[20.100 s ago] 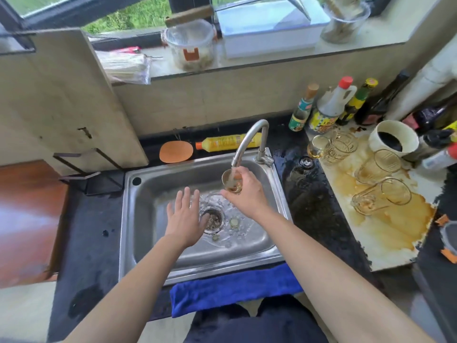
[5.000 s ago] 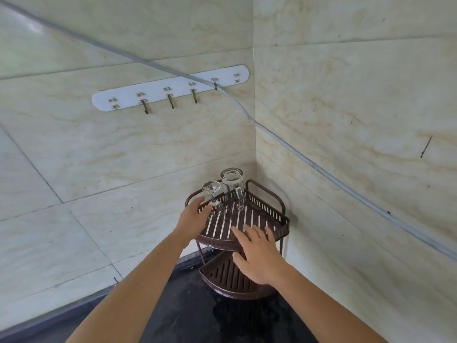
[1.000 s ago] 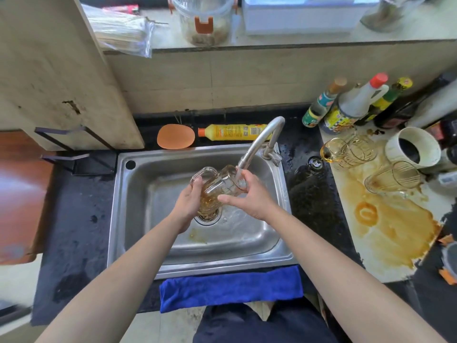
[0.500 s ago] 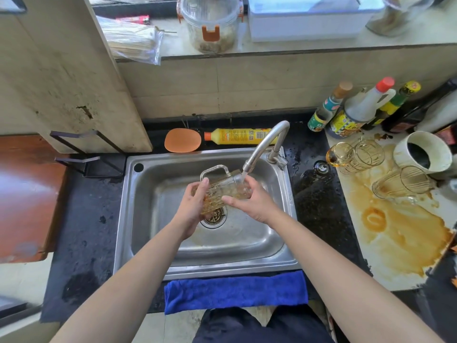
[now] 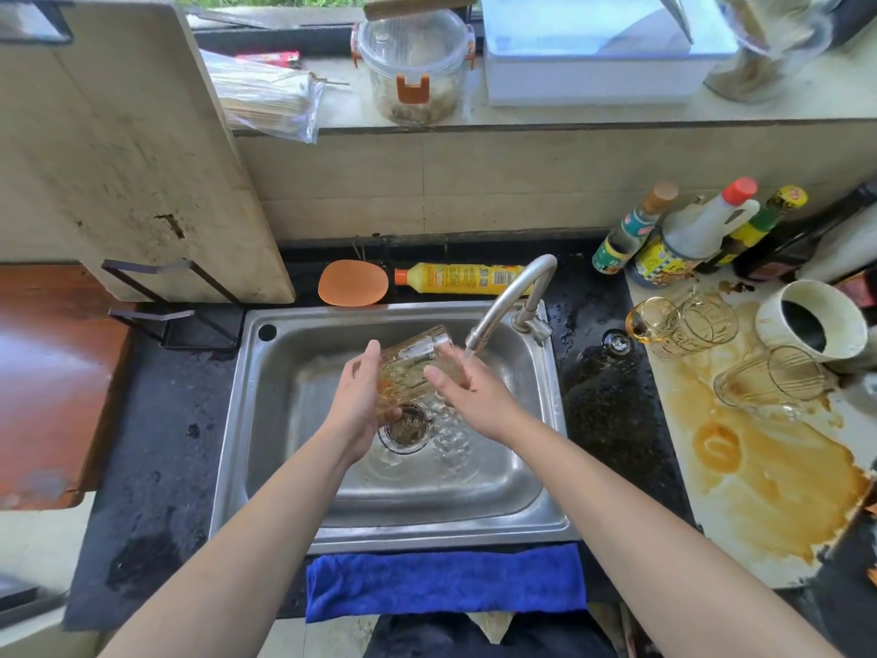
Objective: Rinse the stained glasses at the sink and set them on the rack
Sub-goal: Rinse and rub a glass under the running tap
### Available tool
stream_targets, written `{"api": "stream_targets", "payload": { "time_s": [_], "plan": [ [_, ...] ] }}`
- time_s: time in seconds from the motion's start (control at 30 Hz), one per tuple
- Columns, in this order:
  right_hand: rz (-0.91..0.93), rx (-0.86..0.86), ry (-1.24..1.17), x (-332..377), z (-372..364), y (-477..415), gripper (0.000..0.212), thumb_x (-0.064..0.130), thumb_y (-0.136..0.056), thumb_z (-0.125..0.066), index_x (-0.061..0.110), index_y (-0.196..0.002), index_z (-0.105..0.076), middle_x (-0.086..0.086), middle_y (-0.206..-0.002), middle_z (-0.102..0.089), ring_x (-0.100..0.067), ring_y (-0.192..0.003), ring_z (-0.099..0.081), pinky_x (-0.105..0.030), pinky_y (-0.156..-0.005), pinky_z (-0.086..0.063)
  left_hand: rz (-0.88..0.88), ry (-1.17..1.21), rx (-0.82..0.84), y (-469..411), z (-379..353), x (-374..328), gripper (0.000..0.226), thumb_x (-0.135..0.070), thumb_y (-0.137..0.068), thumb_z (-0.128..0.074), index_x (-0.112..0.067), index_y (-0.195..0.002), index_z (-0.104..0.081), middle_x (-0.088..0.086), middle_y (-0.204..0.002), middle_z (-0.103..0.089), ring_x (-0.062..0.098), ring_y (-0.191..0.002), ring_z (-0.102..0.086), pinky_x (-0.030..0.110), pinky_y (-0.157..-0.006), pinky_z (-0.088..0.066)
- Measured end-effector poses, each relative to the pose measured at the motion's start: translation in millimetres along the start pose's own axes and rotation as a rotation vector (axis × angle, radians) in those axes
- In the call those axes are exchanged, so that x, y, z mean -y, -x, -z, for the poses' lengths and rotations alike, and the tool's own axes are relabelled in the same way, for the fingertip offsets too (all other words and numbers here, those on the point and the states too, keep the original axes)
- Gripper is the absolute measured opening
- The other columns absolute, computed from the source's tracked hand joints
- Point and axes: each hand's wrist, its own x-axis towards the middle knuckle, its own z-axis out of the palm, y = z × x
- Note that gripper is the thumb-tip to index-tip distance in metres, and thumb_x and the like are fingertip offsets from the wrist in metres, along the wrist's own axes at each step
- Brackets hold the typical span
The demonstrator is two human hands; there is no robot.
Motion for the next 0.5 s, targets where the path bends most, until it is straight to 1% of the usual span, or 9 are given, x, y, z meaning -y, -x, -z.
{"api": "stream_targets", "payload": {
  "time_s": [0.03,0.07,0.1,0.17,0.23,0.3,0.37,0.43,0.5],
  "plan": [
    [0.0,-0.034,0.002,-1,-1,0,0.048,0.063,-0.094,-0.055,0.031,-0.13,-0.057,-0.002,-0.147,-0.05,-0.014,-0.123,-0.057,-0.039,-0.107,-0.046,0.005,0.017,0.002,0,-2,-1,0.05,-0.063,-0.095,-0.052,-0.024,-0.126,-0.05,0.005,-0.127,-0.06,0.026,-0.113,-0.06,0.038,-0.072,-0.055],
    [-0.006,-0.062,0.0,-1,-3,0,0.04,0.065,-0.092,-0.055,0.031,-0.111,-0.061,-0.003,-0.133,-0.057,-0.016,-0.11,-0.063,-0.039,-0.1,-0.051,0.003,0.038,0.009,2,-4,-3,0.045,-0.059,-0.096,-0.052,-0.024,-0.125,-0.05,0.004,-0.124,-0.06,0.024,-0.11,-0.061,0.042,-0.078,-0.055],
    [-0.008,-0.073,-0.012,-2,-4,0,0.041,0.069,-0.088,-0.055,0.031,-0.1,-0.061,-0.003,-0.124,-0.058,-0.019,-0.103,-0.065,-0.039,-0.096,-0.053,-0.003,0.059,0.015,4,-5,-5,0.04,-0.054,-0.097,-0.054,-0.024,-0.124,-0.051,0.003,-0.122,-0.06,0.021,-0.107,-0.061,0.045,-0.085,-0.055],
    [-0.009,-0.078,-0.056,-7,-6,-2,0.052,0.081,-0.079,-0.053,0.033,-0.093,-0.064,-0.001,-0.117,-0.058,-0.02,-0.1,-0.066,-0.043,-0.097,-0.054,-0.031,0.08,0.024,6,-5,-5,0.036,-0.044,-0.098,-0.06,-0.024,-0.127,-0.052,0.001,-0.124,-0.057,0.018,-0.105,-0.059,0.05,-0.093,-0.054],
    [0.001,-0.087,-0.081,-12,-4,-4,0.063,0.09,-0.072,-0.052,0.032,-0.092,-0.07,0.003,-0.111,-0.066,-0.017,-0.1,-0.068,-0.049,-0.097,-0.054,-0.054,0.077,0.042,8,-5,-3,0.041,-0.037,-0.098,-0.062,-0.023,-0.134,-0.05,-0.001,-0.125,-0.055,0.015,-0.104,-0.058,0.049,-0.094,-0.053],
    [-0.012,-0.069,-0.091,-11,-1,-3,0.06,0.085,-0.073,-0.058,0.03,-0.092,-0.072,0.008,-0.109,-0.069,-0.011,-0.1,-0.067,-0.046,-0.097,-0.055,-0.05,0.058,0.041,10,-7,-3,0.043,-0.041,-0.098,-0.06,-0.022,-0.136,-0.048,-0.004,-0.119,-0.057,0.014,-0.097,-0.059,0.043,-0.083,-0.053],
    [-0.028,-0.047,-0.036,-11,1,-2,0.044,0.071,-0.077,-0.07,0.031,-0.096,-0.07,0.006,-0.12,-0.062,-0.008,-0.105,-0.064,-0.036,-0.099,-0.052,-0.014,0.009,0.026,8,-6,-3,0.046,-0.053,-0.098,-0.053,-0.02,-0.13,-0.05,0.0,-0.112,-0.063,0.015,-0.087,-0.061,0.035,-0.065,-0.048],
    [0.002,-0.034,0.029,-15,2,-2,0.032,0.059,-0.08,-0.076,0.031,-0.094,-0.069,0.006,-0.131,-0.054,-0.01,-0.119,-0.057,-0.03,-0.104,-0.043,0.042,-0.027,0.036,4,-5,-2,0.056,-0.064,-0.095,-0.049,-0.019,-0.128,-0.051,0.007,-0.109,-0.067,0.017,-0.074,-0.061,0.029,-0.053,-0.039],
    [0.019,-0.072,0.023,-17,1,-2,0.023,0.052,-0.083,-0.076,0.031,-0.082,-0.068,0.007,-0.139,-0.047,-0.009,-0.132,-0.045,-0.028,-0.11,-0.032,0.094,-0.053,0.079,0,-2,3,0.069,-0.073,-0.088,-0.054,-0.019,-0.131,-0.052,0.01,-0.109,-0.068,0.016,-0.066,-0.059,0.027,-0.049,-0.036]
  ]
}}
